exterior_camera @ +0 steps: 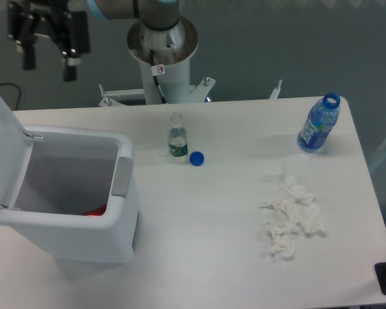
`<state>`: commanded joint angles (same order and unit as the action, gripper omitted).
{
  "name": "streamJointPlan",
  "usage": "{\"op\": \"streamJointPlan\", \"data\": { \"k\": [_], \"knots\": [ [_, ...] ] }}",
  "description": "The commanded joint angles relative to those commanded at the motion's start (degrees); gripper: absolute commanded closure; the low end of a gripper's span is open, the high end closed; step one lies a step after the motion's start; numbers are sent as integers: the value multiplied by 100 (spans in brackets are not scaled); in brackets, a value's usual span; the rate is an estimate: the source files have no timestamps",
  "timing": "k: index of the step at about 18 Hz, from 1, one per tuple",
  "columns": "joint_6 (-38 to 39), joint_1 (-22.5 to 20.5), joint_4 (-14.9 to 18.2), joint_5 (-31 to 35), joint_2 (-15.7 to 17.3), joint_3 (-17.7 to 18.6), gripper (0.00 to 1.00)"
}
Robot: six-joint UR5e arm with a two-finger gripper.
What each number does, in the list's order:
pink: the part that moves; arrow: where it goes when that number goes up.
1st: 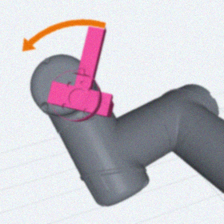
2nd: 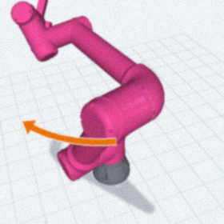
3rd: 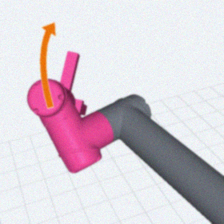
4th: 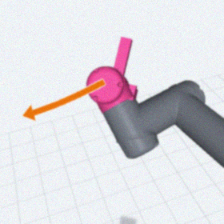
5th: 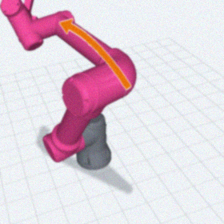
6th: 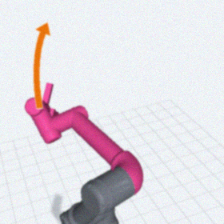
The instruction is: Close the trash can
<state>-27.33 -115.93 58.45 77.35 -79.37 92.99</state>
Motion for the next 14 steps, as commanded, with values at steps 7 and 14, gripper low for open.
{"op": "streamJointPlan", "data": {
  "k": [7,14],
  "knots": [
    [-44,317,-35,-456,-79,-70,0],
    [-53,641,-149,-695,-447,-360,0]
  ]
}}
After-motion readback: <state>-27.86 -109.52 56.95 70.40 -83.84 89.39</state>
